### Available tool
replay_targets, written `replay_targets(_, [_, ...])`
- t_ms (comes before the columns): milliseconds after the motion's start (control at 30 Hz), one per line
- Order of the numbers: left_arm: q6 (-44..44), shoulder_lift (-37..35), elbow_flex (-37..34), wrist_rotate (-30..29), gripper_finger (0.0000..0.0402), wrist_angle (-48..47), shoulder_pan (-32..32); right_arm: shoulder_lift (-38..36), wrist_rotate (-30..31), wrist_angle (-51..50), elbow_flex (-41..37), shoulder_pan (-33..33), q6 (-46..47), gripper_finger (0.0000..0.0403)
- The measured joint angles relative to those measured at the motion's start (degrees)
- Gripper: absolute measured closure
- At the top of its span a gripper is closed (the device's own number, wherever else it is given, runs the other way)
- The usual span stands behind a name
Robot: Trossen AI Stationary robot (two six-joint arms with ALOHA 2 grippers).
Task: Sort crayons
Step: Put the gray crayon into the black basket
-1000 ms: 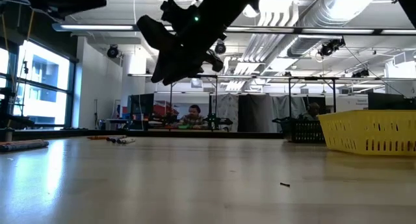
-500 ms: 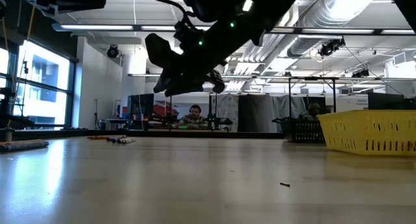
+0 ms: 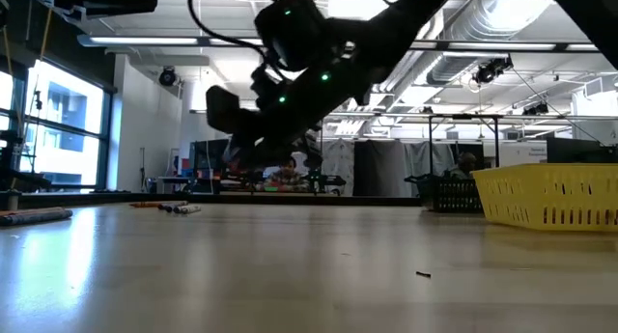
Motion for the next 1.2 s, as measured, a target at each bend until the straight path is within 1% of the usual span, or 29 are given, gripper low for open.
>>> replay_targets(100, [0.0,0.0,0.0,0.0,0.0328,-0.1,0.0,2.5,-2.3,-0.3,3.3,-0.6,-1.8,0.0291])
replay_targets(267, [1.0,0.0,0.0,0.0,0.0328,0.0,0.0,5.8,-2.6,-2.6,9.8,-1.2,-4.5,0.0291])
replay_targets(467, [1.5,0.0,0.0,-0.4,0.0328,0.1,0.0,10.2,-2.6,-8.6,18.7,-2.0,-7.5,0.0291])
replay_targets(667, [2.2,0.0,0.0,-0.6,0.0328,0.1,0.0,13.6,-2.8,-15.8,25.7,-3.4,-7.7,0.0291])
replay_targets(800, [2.4,0.0,0.0,-0.9,0.0328,0.0,0.0,14.2,-2.8,-17.9,27.4,-3.9,-7.3,0.0291])
replay_targets(900, [2.5,0.0,0.0,-0.9,0.0328,-0.1,0.0,14.2,-2.9,-19.4,27.5,-4.2,-4.7,0.0291])
replay_targets(1033, [2.5,0.0,0.0,-0.8,0.0328,-0.2,0.0,14.2,-4.8,-22.6,27.5,-4.5,-0.1,0.0291])
replay_targets(1200, [2.5,0.0,0.0,-0.8,0.0328,-0.2,0.0,14.2,-7.2,-23.1,27.5,-4.5,2.5,0.0291])
